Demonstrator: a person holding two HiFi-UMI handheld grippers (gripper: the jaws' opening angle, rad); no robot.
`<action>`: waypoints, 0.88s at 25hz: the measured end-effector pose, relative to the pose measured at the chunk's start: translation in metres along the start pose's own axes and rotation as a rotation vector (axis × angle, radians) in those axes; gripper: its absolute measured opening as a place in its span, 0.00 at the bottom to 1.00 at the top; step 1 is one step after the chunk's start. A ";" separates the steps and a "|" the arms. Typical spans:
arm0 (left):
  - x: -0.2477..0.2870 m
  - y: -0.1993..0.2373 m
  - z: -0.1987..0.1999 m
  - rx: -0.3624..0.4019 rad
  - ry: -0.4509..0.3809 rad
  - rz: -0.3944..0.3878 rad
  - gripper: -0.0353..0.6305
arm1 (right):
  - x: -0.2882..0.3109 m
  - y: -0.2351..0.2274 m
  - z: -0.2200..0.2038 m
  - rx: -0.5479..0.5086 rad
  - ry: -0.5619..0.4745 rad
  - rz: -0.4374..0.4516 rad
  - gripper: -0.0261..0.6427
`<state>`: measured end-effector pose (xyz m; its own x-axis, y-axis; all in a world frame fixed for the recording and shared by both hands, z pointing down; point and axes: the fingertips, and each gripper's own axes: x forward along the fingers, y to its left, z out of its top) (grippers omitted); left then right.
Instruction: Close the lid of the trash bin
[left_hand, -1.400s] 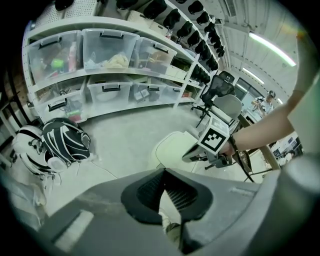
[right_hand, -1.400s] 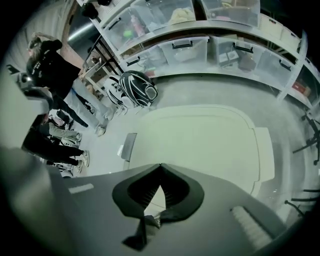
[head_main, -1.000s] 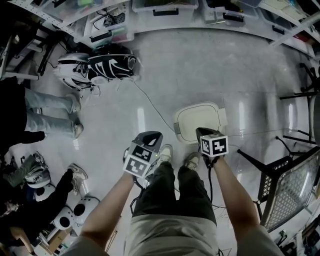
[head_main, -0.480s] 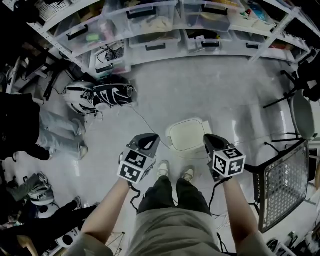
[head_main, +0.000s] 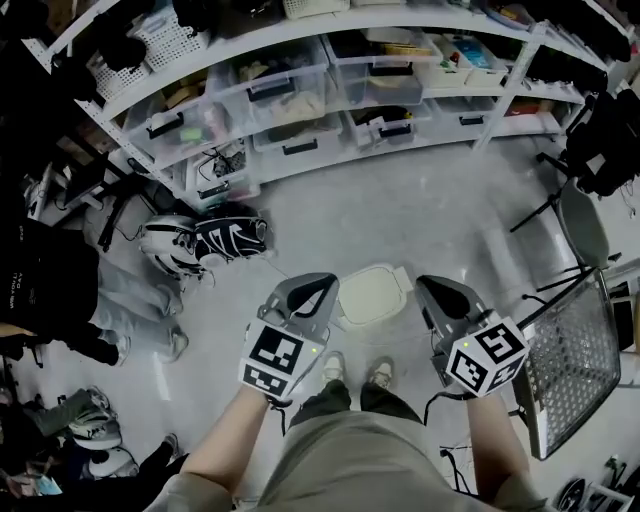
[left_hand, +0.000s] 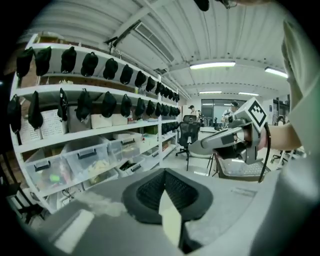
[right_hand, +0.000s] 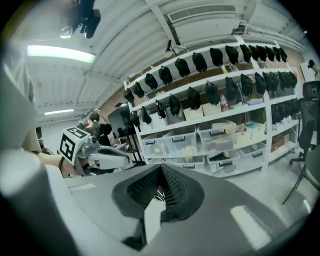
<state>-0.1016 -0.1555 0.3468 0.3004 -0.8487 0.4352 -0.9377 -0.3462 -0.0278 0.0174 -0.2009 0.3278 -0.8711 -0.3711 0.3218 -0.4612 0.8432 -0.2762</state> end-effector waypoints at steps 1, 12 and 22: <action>-0.005 -0.003 0.014 0.015 -0.021 0.000 0.06 | -0.009 0.006 0.015 -0.013 -0.030 0.004 0.04; -0.082 -0.029 0.136 0.091 -0.273 0.040 0.06 | -0.095 0.065 0.132 -0.153 -0.300 0.006 0.04; -0.126 -0.036 0.162 0.156 -0.336 0.092 0.06 | -0.117 0.109 0.166 -0.207 -0.415 0.052 0.04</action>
<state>-0.0778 -0.1009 0.1474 0.2805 -0.9540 0.1057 -0.9336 -0.2968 -0.2007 0.0413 -0.1304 0.1095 -0.9057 -0.4145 -0.0891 -0.4081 0.9093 -0.0818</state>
